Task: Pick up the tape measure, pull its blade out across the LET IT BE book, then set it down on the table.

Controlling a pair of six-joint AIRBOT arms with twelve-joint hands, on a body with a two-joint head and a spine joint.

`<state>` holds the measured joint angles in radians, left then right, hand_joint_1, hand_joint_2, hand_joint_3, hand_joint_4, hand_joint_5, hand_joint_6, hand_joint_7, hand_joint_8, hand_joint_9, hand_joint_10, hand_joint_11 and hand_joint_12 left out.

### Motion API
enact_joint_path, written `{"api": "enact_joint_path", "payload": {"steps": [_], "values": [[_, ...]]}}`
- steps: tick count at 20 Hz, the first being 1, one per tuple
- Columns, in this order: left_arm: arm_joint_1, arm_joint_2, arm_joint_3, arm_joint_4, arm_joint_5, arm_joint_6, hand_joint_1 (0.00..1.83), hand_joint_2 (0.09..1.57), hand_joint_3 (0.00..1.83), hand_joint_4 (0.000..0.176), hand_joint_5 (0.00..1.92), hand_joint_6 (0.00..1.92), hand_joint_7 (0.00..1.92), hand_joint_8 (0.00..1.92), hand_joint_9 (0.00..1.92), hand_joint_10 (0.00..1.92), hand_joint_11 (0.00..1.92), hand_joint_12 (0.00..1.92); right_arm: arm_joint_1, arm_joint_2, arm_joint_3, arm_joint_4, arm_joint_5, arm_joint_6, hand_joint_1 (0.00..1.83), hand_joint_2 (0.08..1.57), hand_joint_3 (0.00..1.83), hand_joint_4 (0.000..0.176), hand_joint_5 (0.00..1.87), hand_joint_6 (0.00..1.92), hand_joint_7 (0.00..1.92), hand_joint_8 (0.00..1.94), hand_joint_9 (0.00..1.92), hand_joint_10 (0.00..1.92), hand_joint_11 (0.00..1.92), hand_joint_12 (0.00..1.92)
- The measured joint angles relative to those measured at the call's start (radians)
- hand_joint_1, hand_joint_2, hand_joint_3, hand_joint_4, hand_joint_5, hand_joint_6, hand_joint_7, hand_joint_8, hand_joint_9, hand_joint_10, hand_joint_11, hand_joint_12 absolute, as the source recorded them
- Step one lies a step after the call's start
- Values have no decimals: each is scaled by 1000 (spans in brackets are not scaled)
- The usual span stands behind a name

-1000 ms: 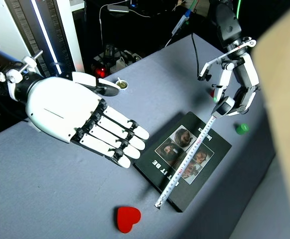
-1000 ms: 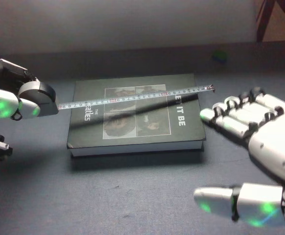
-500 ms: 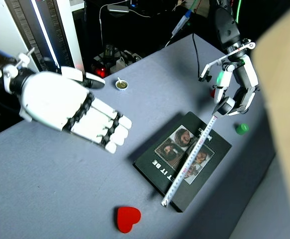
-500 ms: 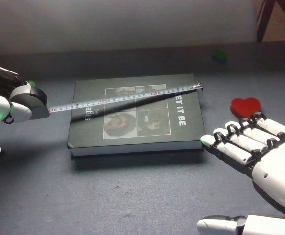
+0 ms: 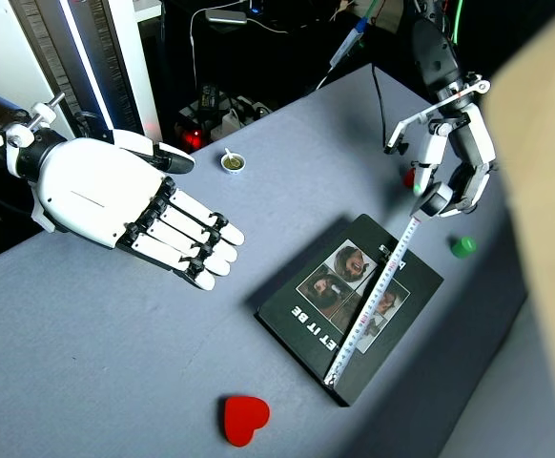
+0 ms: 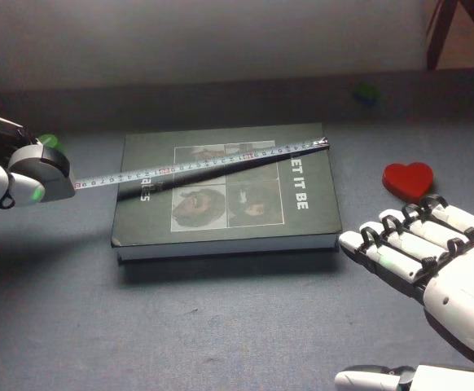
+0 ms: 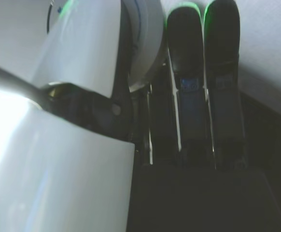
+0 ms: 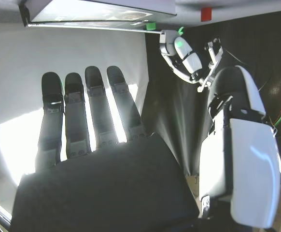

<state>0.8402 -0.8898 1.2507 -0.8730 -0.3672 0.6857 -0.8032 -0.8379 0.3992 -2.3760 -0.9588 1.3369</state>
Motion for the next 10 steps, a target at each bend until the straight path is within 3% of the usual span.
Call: {"api": "enact_joint_path", "payload": {"steps": [10], "values": [[0,0,0,2,0,-3,1381,1091,0,0,879,1061,1128,632,994,1110,863,990,-3,-8,-1,-1,-9,-1,26,1023,5,0,140,2,151,1,123,3,0,669]]}}
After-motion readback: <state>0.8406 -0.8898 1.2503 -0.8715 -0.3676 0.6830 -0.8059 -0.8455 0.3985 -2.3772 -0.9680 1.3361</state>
